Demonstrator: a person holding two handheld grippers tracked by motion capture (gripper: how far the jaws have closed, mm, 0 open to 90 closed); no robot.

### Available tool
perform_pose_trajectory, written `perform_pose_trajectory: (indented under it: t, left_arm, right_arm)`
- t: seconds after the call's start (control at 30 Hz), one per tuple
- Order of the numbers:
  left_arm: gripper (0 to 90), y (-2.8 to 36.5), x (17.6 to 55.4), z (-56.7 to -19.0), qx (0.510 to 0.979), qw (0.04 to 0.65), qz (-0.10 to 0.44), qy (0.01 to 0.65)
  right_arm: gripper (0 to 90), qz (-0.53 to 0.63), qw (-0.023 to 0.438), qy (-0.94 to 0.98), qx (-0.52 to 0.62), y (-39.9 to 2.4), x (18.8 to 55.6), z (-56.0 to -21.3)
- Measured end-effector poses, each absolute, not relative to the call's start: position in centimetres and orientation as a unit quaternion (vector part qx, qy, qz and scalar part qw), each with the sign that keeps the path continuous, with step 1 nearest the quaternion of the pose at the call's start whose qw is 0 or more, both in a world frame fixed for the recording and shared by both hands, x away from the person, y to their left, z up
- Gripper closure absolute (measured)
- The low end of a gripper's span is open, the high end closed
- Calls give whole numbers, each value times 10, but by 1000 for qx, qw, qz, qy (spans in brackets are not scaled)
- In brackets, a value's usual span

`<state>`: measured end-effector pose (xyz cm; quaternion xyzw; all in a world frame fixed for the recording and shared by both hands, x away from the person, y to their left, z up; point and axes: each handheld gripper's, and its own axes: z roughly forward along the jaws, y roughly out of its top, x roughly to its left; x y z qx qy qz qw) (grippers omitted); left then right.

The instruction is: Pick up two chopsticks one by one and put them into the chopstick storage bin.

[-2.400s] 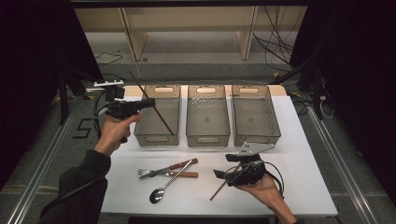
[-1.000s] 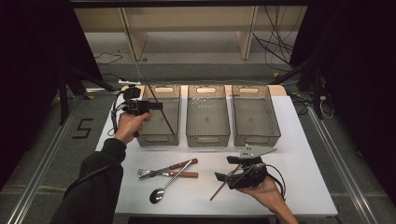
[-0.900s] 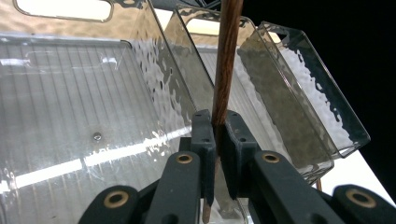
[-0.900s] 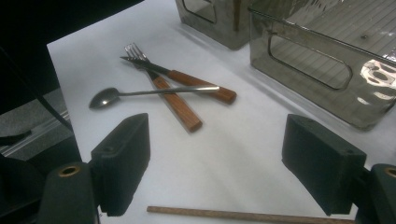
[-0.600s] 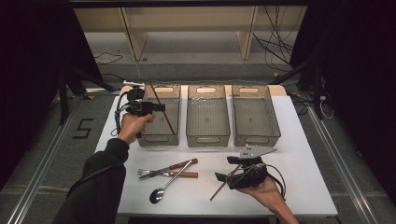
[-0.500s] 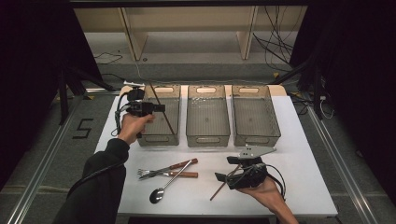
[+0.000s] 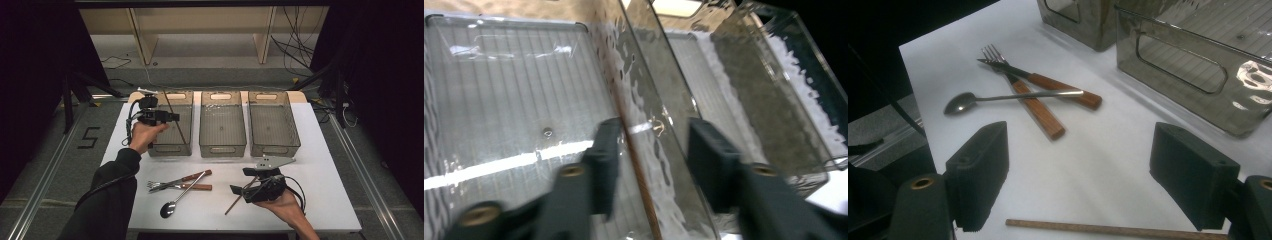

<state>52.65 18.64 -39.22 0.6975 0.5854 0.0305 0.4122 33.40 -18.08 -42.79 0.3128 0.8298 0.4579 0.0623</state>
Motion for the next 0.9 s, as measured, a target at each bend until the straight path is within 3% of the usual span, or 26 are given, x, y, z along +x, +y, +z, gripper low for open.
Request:
perform_pose_trajectory:
  t: [0.23,0.5,0.9]
  left_arm:
    - [219,184,525,-387,703,397,54,588]
    - [187,189,506,-377,705,431,52,560]
    - [178,201,435,-366,714,499,97,482]
  right_arm:
    - [244,458,62,830,312,-181,334,-428]
    - [243,454,77,835,300,-187,336,-421]
    - [243,382,83,884,258,-201,358,-403]
